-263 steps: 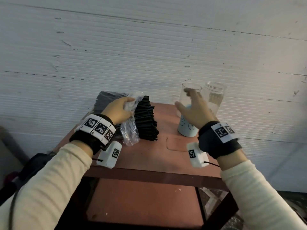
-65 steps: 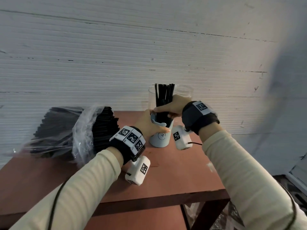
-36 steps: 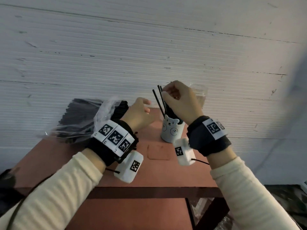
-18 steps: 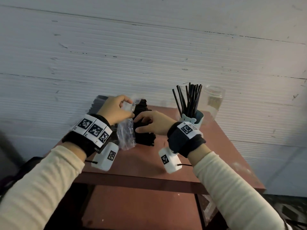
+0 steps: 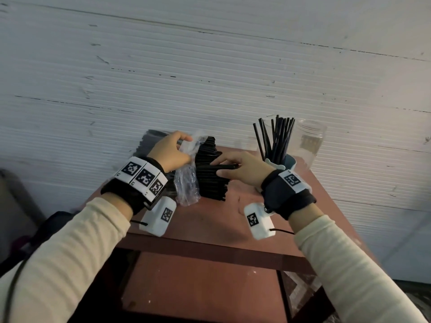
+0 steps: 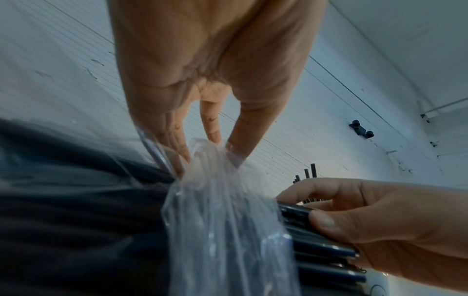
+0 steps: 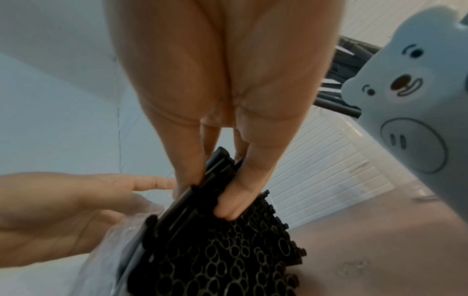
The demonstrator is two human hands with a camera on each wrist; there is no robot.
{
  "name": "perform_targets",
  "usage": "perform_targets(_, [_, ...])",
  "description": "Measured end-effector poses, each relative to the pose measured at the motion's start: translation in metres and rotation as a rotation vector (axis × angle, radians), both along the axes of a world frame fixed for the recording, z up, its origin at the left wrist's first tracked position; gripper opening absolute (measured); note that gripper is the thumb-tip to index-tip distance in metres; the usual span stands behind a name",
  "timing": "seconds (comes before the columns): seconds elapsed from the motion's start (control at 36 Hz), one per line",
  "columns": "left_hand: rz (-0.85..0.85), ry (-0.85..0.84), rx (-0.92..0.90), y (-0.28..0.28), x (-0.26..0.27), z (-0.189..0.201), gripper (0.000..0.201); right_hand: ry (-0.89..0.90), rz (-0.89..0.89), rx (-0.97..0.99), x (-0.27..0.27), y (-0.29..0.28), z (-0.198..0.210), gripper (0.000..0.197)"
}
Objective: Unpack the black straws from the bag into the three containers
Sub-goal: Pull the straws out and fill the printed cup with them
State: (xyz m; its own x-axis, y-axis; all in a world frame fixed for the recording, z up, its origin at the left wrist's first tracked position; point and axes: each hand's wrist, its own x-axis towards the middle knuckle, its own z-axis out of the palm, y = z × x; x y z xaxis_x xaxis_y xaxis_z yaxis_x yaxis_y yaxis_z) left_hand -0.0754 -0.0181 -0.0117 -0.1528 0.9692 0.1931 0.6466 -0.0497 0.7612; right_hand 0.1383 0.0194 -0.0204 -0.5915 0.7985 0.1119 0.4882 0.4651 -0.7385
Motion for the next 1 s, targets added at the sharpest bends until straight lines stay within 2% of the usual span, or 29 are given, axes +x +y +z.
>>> perform_targets(0.17, [0.003, -0.005, -0.003, 0.001, -0.002, 0.0, 0.048, 0.08, -0.047, -0.019, 0.018, 0.003, 0.004, 0.025])
perform_targets(0.22, [0.003, -0.004, -0.006, 0.001, -0.003, -0.001, 0.048, 0.126, -0.044, -0.093, 0.023, 0.0, 0.003, 0.033])
perform_targets(0.31, [0.001, -0.009, -0.009, 0.002, -0.002, -0.001, 0.049, 0.097, -0.035, -0.263, 0.025, -0.005, -0.002, 0.047])
perform_targets(0.39, [-0.003, -0.016, -0.009, 0.002, -0.001, -0.001, 0.051, 0.173, -0.008, -0.355, 0.02, -0.004, -0.009, 0.047])
perform_targets(0.56, [0.0, -0.017, -0.009, 0.004, -0.003, -0.001, 0.052, 0.386, -0.104, -0.285, 0.008, 0.001, -0.008, 0.029])
perform_targets(0.67, [0.002, -0.017, -0.007, 0.005, -0.003, -0.001, 0.05, 0.351, -0.07, -0.265, 0.002, 0.0, -0.008, 0.03])
perform_targets(0.78, [-0.002, -0.021, -0.002, 0.006, -0.003, -0.002, 0.047, 0.319, -0.1, -0.16, -0.002, 0.004, -0.009, 0.023])
perform_targets(0.89, [-0.009, -0.01, 0.01, 0.006, -0.004, -0.002, 0.046, 0.379, -0.115, -0.155, 0.001, 0.004, -0.008, 0.02])
perform_targets(1.0, [-0.01, -0.001, 0.018, 0.006, -0.004, -0.003, 0.047, 0.352, -0.118, -0.122, 0.004, 0.004, -0.004, 0.021])
